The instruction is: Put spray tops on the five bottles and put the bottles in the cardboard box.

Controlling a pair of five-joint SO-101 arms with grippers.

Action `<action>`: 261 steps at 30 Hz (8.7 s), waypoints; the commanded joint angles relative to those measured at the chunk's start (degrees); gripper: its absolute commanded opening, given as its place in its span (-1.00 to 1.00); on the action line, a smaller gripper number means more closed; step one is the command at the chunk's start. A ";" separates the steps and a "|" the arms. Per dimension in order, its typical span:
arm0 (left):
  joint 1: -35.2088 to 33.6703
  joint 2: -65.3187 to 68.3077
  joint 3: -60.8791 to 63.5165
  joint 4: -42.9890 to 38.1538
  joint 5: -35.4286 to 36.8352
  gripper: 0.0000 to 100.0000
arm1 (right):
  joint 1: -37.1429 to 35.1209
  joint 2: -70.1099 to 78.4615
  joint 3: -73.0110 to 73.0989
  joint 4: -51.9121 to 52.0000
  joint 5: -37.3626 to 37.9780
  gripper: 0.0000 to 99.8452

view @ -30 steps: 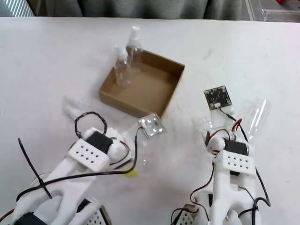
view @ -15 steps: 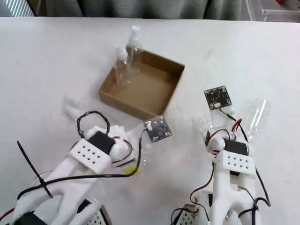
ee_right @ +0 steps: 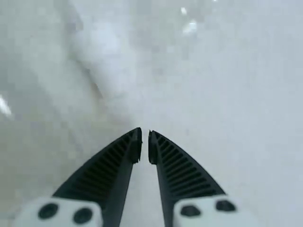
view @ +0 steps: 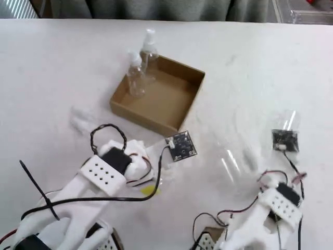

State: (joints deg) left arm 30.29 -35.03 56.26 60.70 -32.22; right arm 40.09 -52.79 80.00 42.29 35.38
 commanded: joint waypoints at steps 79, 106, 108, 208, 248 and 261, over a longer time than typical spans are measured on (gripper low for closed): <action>6.37 33.71 -24.53 8.35 24.62 -0.21 | 4.97 -33.98 17.14 6.20 -0.26 -0.97; 6.11 28.35 -14.15 2.90 29.54 -0.21 | 4.97 -33.98 17.14 6.20 -0.18 -0.97; 6.11 26.59 -13.10 2.55 29.80 -0.23 | 4.97 -33.98 17.14 6.20 -0.18 -0.97; -27.91 14.64 -8.88 -6.86 21.54 -0.94 | -25.36 51.30 -53.71 21.05 -17.23 -0.81; -25.01 14.99 -7.30 -7.21 21.01 -0.94 | -1.45 51.91 -82.20 54.90 60.84 -0.96; -25.01 15.08 -7.30 -7.21 21.01 -0.94 | 12.88 52.00 -64.35 26.42 95.21 -0.96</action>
State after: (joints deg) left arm 4.62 -17.36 49.32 54.46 -10.51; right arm 51.08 -0.57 12.04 77.45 124.79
